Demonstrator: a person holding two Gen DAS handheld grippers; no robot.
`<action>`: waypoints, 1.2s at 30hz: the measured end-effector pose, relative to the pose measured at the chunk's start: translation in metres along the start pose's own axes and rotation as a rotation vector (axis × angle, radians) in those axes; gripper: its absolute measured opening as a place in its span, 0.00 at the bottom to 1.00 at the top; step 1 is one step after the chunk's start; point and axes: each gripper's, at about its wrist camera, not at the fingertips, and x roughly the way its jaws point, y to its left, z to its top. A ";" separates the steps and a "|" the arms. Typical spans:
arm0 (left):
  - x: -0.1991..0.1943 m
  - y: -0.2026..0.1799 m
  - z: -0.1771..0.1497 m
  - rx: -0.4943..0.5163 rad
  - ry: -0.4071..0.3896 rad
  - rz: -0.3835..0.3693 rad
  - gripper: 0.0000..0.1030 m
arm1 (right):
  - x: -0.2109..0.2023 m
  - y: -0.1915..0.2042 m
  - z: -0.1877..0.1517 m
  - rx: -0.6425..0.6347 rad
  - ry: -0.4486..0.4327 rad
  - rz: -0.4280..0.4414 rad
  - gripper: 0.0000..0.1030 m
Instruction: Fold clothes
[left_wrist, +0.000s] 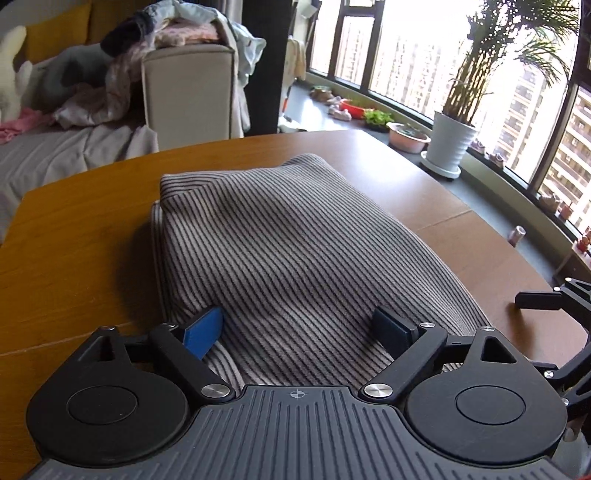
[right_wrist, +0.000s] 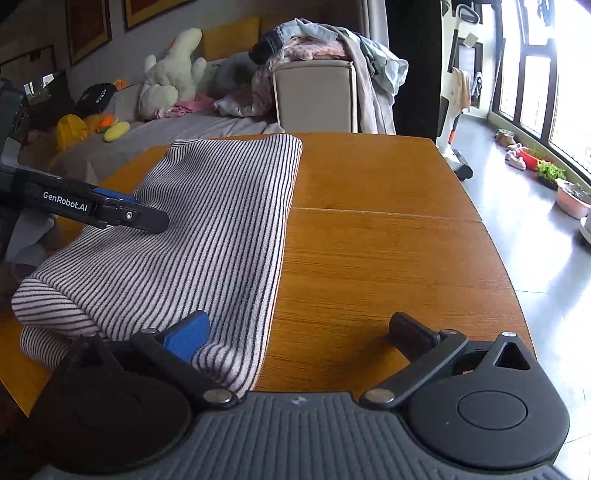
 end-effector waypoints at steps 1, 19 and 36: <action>-0.003 0.000 -0.001 -0.003 -0.001 0.004 0.90 | 0.000 0.000 0.000 0.001 -0.002 0.000 1.00; -0.063 -0.023 -0.059 0.197 -0.052 0.109 0.93 | -0.021 0.084 -0.007 -0.340 -0.019 0.161 0.77; -0.124 -0.012 -0.085 0.262 -0.086 0.125 0.97 | -0.033 0.137 -0.016 -0.603 -0.092 0.242 0.56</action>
